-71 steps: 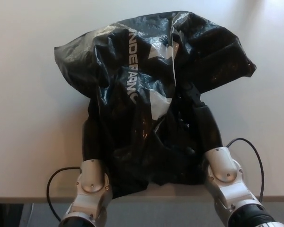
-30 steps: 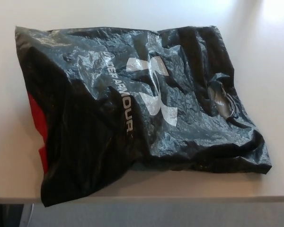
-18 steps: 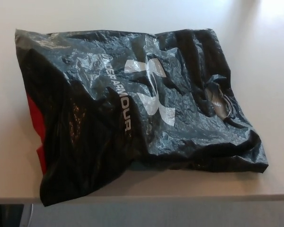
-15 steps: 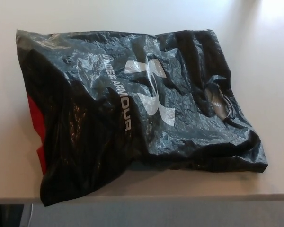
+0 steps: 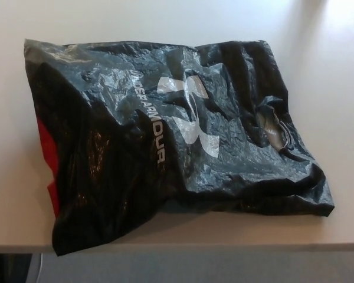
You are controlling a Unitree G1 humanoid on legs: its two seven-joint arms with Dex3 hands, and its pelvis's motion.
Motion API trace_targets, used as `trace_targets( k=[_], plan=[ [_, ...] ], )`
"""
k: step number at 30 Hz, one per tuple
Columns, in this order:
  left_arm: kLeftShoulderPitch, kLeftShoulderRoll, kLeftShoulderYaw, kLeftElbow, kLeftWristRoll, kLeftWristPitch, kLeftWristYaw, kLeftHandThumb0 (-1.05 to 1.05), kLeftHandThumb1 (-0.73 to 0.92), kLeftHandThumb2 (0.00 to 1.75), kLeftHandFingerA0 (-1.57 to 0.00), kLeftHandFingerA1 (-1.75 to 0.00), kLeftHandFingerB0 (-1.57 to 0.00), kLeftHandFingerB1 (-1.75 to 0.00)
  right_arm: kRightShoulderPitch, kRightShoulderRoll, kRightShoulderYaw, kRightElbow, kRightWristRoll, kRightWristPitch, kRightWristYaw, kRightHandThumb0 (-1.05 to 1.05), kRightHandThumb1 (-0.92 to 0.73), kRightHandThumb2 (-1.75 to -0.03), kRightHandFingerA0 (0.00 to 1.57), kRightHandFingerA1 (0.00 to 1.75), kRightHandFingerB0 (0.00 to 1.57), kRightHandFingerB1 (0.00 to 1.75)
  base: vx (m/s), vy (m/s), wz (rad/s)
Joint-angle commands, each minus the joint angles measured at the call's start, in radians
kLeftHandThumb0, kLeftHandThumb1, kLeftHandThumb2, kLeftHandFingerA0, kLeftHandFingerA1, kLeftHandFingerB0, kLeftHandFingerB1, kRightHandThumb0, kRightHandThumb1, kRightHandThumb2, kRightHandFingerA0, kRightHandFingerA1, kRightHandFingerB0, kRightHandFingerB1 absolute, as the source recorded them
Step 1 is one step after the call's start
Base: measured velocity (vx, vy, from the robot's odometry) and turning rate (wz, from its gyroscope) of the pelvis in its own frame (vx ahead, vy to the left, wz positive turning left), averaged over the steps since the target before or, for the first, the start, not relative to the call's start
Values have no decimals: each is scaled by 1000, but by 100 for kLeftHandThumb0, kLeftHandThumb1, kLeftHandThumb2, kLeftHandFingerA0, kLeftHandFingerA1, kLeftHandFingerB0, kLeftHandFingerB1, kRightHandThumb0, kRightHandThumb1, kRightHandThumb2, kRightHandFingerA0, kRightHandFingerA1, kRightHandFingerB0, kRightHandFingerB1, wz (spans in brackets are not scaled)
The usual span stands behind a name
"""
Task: A plastic bag is kept in the middle of the desk and the robot uses both its hands to grab the bag from the left and right and brings its hands close together to compress the bag
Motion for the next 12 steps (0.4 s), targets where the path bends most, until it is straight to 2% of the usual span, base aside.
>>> trace_targets(
  k=[1,5,6,9,10,12],
  plan=[
    [-49,-4,21,36,6,-99,-6,-74,77,101,-19,-43,-15,-40,-31,-17,-4,-8,-15,-38,0,-65,-91,-70,4,27,8,25,0,0,0],
    [-50,-6,24,38,9,-111,-10,-71,77,100,-18,-43,-14,-41,-21,-13,-9,-19,-36,-35,-13,-65,-91,-71,4,27,8,24,0,0,0],
    [-47,-8,23,40,4,-105,-12,-69,92,70,-26,-33,-19,-28,-20,-13,-8,-19,-34,-35,-11,-66,-90,-70,4,27,8,24,0,0,0],
    [-43,-7,22,53,9,-112,-15,-67,92,70,-25,-33,-17,-28,-18,-17,-9,-18,-38,-46,-8,-67,-89,-70,4,25,8,25,0,0,0],
    [-42,-8,21,53,13,-111,-11,-67,92,68,-26,-33,-19,-28,-22,-17,-13,-11,-47,-55,-12,-69,-71,-105,0,32,4,33,0,0,0],
    [-41,-11,20,51,17,-108,-6,-67,92,68,-26,-33,-19,-28,-28,-17,-18,0,-60,-67,-18,-69,-71,-105,0,32,4,33,0,0,0]
  ],
)
